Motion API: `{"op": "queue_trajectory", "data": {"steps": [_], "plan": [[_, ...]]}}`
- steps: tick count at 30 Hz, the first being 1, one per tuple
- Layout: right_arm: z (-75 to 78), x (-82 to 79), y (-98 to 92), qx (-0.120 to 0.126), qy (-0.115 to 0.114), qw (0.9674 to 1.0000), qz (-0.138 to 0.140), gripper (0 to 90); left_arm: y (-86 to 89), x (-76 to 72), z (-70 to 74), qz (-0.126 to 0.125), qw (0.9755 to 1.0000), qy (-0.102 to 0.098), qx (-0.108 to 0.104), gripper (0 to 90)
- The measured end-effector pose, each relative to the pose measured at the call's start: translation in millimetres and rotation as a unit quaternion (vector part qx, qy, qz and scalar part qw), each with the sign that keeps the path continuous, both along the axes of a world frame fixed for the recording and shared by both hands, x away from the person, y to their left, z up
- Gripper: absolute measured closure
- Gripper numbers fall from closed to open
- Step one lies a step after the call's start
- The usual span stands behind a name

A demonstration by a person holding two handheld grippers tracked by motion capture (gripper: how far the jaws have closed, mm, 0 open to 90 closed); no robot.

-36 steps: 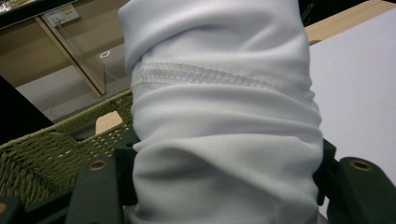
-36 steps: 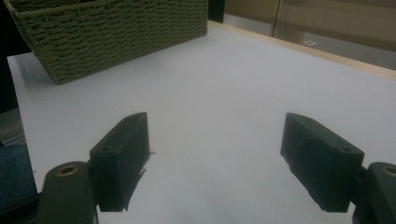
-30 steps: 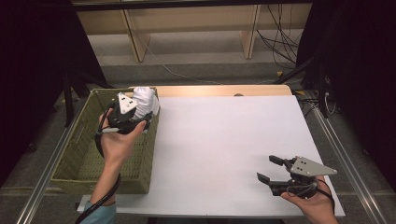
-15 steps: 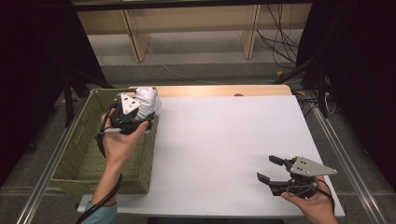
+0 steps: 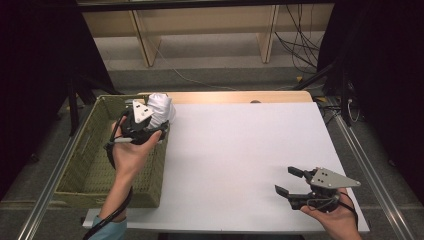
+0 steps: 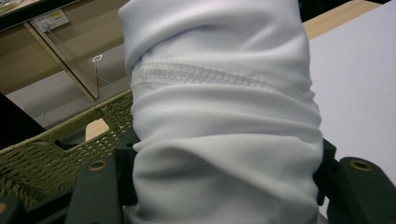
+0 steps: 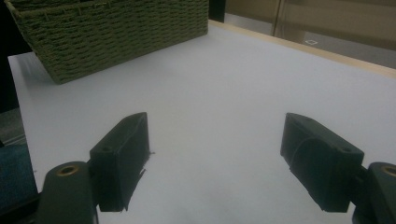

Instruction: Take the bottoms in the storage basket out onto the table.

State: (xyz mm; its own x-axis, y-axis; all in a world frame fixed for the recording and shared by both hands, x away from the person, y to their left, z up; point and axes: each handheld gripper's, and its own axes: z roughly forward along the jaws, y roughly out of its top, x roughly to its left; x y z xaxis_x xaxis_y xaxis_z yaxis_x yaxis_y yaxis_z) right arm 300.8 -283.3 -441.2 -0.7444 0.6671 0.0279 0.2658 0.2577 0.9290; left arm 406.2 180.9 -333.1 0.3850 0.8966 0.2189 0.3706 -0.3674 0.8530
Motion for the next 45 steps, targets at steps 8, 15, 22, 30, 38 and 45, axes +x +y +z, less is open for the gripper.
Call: {"op": "queue_trajectory", "data": {"steps": [8, 15, 22, 30, 38, 45], "plan": [[0.1, -0.1, -0.1, 0.000, 0.000, 1.0000, 0.000, 24.9, -3.4, -0.5, 0.0, -0.006, 1.0000, 0.002, 0.005, 36.2], [0.0, 0.2, -0.1, 0.001, 0.000, 1.0000, 0.001, 25.0, -5.1, -1.1, 0.4, -0.007, 1.0000, 0.001, 0.004, 36.2], [-0.1, 0.1, -0.1, 0.001, 0.000, 1.0000, 0.001, 25.0, -9.4, -2.6, 1.3, -0.012, 0.9999, 0.000, 0.007, 36.2], [-0.3, 0.4, -0.6, 0.000, -0.001, 1.0000, 0.002, 25.0, -12.9, -3.3, 1.7, -0.016, 0.9998, 0.001, 0.009, 36.2], [0.0, 0.3, -0.6, 0.000, -0.001, 1.0000, 0.002, 25.0, -15.6, -4.6, 2.7, -0.019, 0.9997, 0.000, 0.012, 36.2], [-0.2, 0.4, -0.6, 0.000, -0.001, 1.0000, 0.002, 25.0, -20.4, -5.5, 2.5, -0.026, 0.9996, 0.000, 0.014, 36.2]]}}
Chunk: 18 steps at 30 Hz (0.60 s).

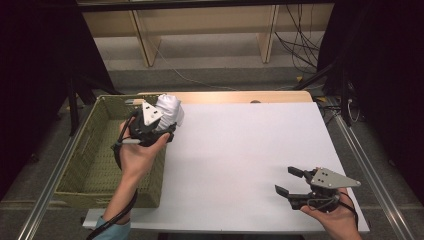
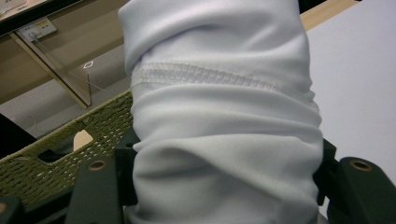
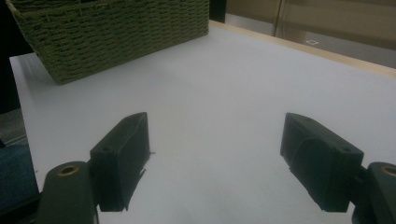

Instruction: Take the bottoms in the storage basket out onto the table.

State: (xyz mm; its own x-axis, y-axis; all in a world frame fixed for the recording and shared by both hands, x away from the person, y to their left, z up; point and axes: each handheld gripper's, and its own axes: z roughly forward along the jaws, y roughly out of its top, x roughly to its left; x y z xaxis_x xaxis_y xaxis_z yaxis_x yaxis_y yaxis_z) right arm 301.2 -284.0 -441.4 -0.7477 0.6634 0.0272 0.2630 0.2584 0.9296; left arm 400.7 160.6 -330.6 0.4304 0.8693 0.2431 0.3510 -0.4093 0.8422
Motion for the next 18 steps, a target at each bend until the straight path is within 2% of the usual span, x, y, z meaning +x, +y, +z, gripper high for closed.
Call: {"op": "queue_trajectory", "data": {"steps": [18], "plan": [[0.2, -0.1, 0.1, -0.001, -0.001, 1.0000, 0.000, 25.0, -6.0, -1.8, -0.2, -0.008, 1.0000, 0.003, 0.004, 36.2]]}}
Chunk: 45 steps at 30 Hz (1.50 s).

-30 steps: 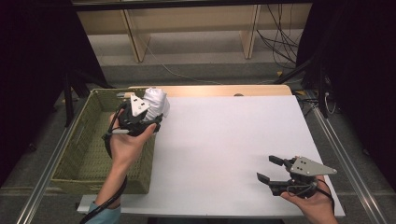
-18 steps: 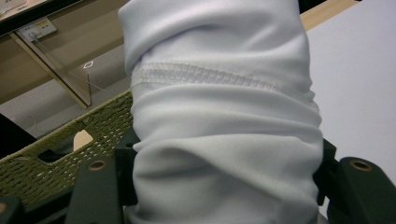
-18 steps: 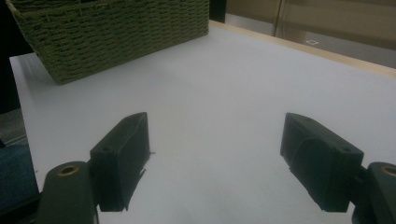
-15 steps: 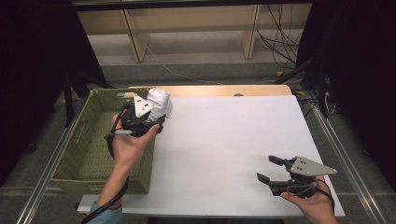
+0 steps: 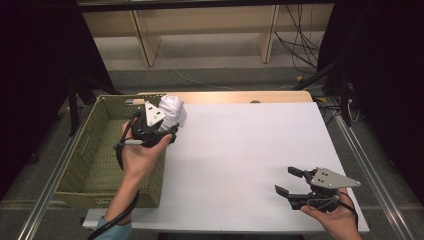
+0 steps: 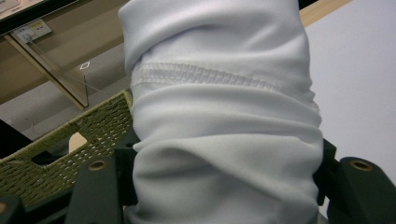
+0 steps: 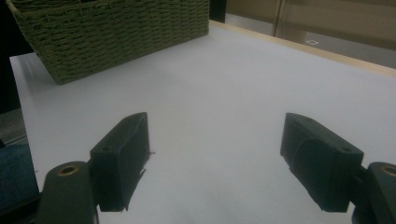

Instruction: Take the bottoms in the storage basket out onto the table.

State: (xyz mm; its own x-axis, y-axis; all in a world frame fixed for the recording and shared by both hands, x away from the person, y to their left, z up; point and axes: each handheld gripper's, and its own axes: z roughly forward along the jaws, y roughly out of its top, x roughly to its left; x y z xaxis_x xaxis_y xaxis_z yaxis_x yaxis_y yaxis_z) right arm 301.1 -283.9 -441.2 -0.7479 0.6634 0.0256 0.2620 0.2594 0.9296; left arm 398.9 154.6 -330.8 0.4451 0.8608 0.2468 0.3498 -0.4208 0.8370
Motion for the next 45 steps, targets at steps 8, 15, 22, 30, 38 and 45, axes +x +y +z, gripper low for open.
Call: {"op": "queue_trajectory", "data": {"steps": [8, 15, 22, 30, 38, 45], "plan": [[-0.1, 0.0, 0.1, 0.001, 0.001, 1.0000, 0.000, 25.0, -4.2, -0.8, -0.7, -0.005, 1.0000, 0.001, 0.002, 36.2], [-0.1, 0.0, 0.0, 0.000, 0.001, 1.0000, 0.000, 25.0, -7.6, -1.3, -1.6, -0.011, 0.9999, 0.003, 0.002, 36.1], [0.0, -0.1, -0.1, 0.000, 0.000, 1.0000, 0.000, 25.0, -11.3, -1.5, -2.8, -0.018, 0.9998, 0.007, -0.003, 36.2], [0.0, -0.1, -0.1, 0.000, 0.000, 1.0000, 0.001, 25.0, -14.3, -2.4, -3.2, -0.022, 0.9997, 0.008, -0.001, 36.1], [0.0, -0.1, -0.1, 0.000, 0.000, 1.0000, 0.000, 25.0, -17.0, -2.9, -3.7, -0.025, 0.9996, 0.008, 0.001, 36.1], [0.1, -0.1, -0.1, 0.001, 0.000, 1.0000, 0.001, 25.0, -19.4, -3.8, -3.3, -0.028, 0.9996, 0.008, 0.003, 36.2]]}}
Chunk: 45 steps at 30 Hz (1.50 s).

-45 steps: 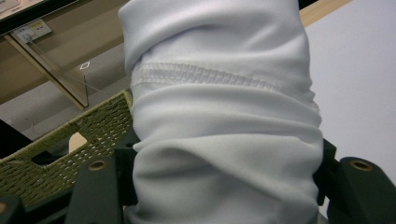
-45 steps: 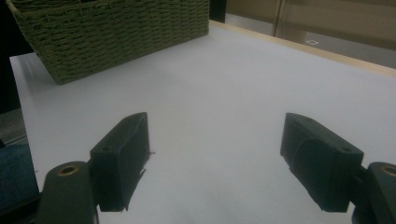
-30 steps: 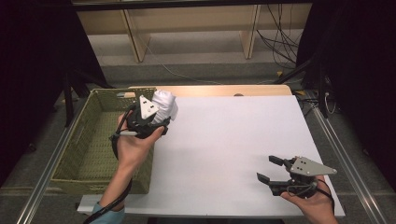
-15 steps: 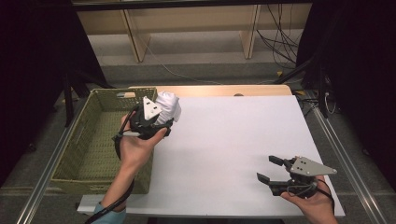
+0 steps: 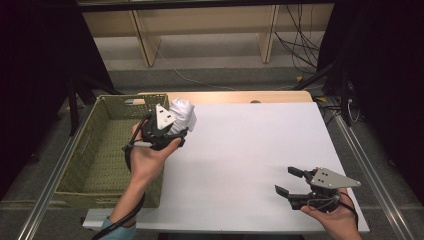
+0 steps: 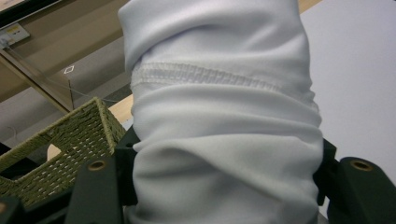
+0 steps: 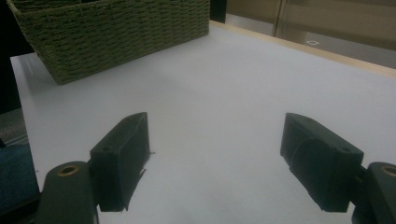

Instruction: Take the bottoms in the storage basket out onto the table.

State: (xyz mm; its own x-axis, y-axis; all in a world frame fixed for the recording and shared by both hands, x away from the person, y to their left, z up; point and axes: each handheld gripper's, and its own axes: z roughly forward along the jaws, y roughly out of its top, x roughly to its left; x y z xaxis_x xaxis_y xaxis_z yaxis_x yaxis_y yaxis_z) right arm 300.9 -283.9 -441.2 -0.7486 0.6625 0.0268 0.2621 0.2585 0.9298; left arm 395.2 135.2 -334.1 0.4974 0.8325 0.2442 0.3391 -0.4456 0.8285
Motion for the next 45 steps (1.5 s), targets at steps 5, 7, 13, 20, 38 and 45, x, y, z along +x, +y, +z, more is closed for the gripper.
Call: {"op": "queue_trajectory", "data": {"steps": [5, 7, 13, 20, 38, 45], "plan": [[0.0, 0.0, 0.0, 0.000, 0.000, 1.0000, 0.000, 25.0, -1.1, -0.3, 0.0, -0.002, 1.0000, 0.000, 0.003, 36.1], [0.0, 0.0, 0.0, 0.000, 0.000, 1.0000, 0.000, 25.0, -1.8, -0.5, 0.1, -0.003, 1.0000, -0.001, 0.002, 36.1], [-0.2, 0.3, -0.1, -0.001, -0.001, 1.0000, 0.000, 25.0, -5.0, -1.0, -0.4, -0.006, 1.0000, -0.001, 0.003, 36.1], [-0.4, 0.2, 0.2, 0.002, 0.002, 1.0000, -0.001, 25.0, -8.5, -1.2, -1.8, -0.009, 0.9999, -0.001, 0.004, 36.1], [-0.7, 0.7, -0.1, 0.001, 0.001, 1.0000, 0.001, 25.0, -24.1, -3.1, -7.7, -0.030, 0.9995, 0.007, 0.007, 36.1], [-0.3, 0.0, 1.2, 0.002, 0.003, 1.0000, -0.001, 25.0, -33.6, -5.9, -9.2, -0.042, 0.9990, 0.010, 0.010, 36.1]]}}
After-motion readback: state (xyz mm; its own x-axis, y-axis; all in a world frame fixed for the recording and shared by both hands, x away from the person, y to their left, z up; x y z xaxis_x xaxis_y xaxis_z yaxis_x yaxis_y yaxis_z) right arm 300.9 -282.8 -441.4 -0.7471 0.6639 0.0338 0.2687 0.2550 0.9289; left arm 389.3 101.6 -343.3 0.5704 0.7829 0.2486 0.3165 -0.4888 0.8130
